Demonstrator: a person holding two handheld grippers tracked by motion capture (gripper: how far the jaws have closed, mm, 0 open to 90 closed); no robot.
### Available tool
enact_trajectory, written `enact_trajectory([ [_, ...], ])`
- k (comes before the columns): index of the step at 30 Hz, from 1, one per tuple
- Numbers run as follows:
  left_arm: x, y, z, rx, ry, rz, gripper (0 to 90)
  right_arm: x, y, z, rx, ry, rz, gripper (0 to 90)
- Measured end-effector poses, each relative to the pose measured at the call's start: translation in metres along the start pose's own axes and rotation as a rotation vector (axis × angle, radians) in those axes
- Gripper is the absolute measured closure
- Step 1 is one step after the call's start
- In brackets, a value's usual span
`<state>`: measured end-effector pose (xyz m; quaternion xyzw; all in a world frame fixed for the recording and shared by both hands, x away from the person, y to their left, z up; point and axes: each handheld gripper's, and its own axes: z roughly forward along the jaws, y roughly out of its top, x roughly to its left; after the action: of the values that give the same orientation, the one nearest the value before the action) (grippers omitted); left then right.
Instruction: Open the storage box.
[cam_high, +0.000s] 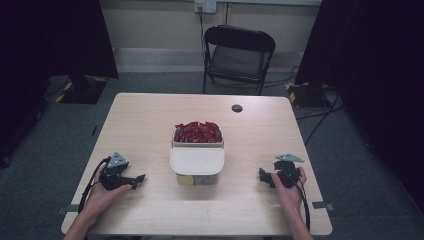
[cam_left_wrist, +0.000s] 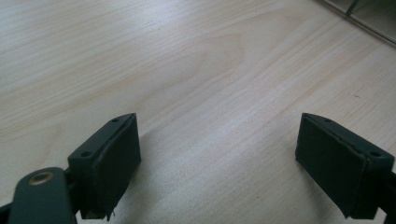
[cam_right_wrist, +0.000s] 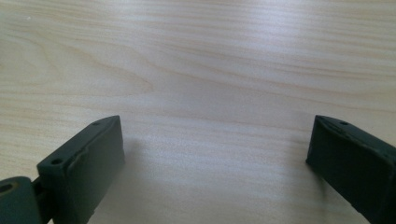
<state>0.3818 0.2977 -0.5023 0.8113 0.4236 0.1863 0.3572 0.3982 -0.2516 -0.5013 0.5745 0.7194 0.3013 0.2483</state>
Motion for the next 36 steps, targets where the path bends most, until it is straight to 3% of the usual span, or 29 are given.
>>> enact_trajectory([
  [6, 0.000, 0.000, 0.000, 0.000, 0.000, 0.001, 13.4, 0.000, 0.001, 0.000, 0.003, 0.001, -0.003, 5.2],
  [9, 0.000, 0.000, 0.000, 0.000, 0.000, 0.000, 13.5, 0.001, 0.001, -0.001, -0.002, 0.008, 0.000, 9.1],
  [10, 0.000, 0.000, 0.000, -0.001, 0.000, 0.000, 13.5, 0.001, 0.002, -0.002, -0.005, 0.007, 0.001, 14.8],
  [23, 0.000, 0.000, 0.000, 0.000, 0.001, 0.000, 13.4, 0.000, 0.006, -0.011, -0.021, 0.035, 0.030, 14.1],
  [36, 0.000, 0.000, 0.000, 0.000, 0.001, 0.000, 13.4, 0.004, 0.012, -0.024, -0.056, 0.083, 0.014, 14.1],
])
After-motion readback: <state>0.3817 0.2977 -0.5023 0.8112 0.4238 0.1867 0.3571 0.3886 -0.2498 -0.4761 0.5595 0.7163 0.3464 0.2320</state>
